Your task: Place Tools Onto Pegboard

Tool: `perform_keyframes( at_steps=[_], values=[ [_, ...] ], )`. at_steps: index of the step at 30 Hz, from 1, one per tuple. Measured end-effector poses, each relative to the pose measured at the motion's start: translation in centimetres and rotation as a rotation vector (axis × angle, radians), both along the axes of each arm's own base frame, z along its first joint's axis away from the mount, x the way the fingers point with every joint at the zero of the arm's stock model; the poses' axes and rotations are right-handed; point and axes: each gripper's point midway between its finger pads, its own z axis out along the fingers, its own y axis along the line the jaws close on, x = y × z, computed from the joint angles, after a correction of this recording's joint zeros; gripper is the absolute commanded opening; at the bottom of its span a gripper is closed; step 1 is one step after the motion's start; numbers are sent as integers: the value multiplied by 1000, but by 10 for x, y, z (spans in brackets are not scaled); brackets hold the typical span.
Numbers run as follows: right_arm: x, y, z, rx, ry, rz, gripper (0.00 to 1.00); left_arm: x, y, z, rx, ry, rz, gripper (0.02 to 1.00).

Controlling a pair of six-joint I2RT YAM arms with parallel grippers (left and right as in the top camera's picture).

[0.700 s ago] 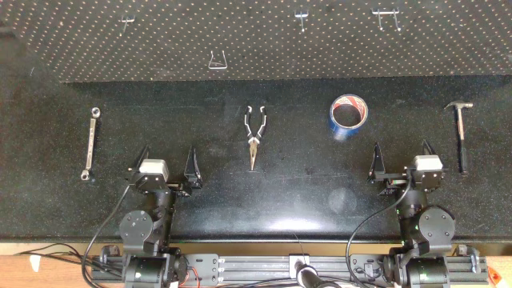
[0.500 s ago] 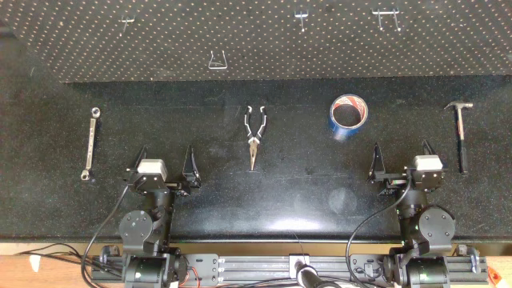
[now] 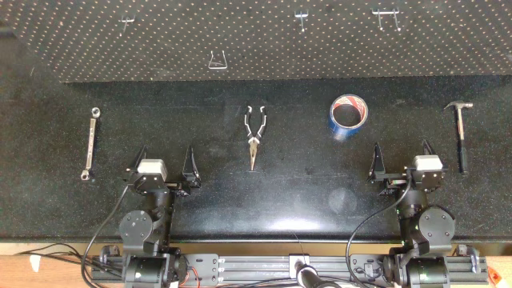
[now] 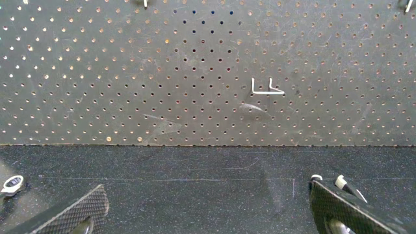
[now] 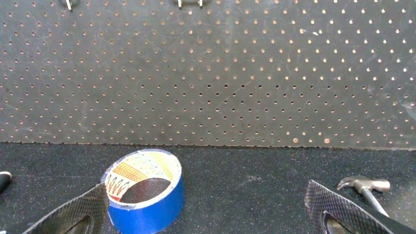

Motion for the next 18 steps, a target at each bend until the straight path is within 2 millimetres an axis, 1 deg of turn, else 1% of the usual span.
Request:
perform_keyframes(
  at_steps=[3,4,5,6,7,8,9,10,11,12,14,15,16,17,18],
  values=[
    [0,0,0,0,0,0,980,0,-1,-2,0,10,-4,996],
    [0,0,0,0,0,0,980,2,-1,-9,1,43,-3,996],
    [0,0,0,0,0,0,982,5,-1,-15,3,129,-3,996],
    [0,0,0,0,0,0,980,9,0,-7,5,172,1,996],
    [0,0,0,0,0,0,980,23,4,37,9,175,25,996],
    [0,0,0,0,-1,0,980,28,9,58,16,216,56,993],
    [0,0,0,0,-1,0,982,32,16,63,31,325,94,996],
    [0,0,-1,0,1,-1,980,41,25,73,55,419,142,996],
    [0,-1,-1,-1,0,-3,980,40,32,75,76,501,180,996],
    [0,-1,-1,-1,0,-3,980,43,39,86,97,549,219,996],
    [0,-1,-1,-1,0,-3,980,42,54,101,165,628,265,996],
    [0,-1,-1,0,0,-4,980,38,69,105,198,669,299,993],
    [0,-1,-1,-1,0,-3,980,34,84,105,214,706,335,996],
    [0,-1,-1,-1,0,-4,980,30,94,105,219,731,350,996],
    [0,-1,-1,0,0,-6,980,11,123,97,210,805,401,993]
  ],
)
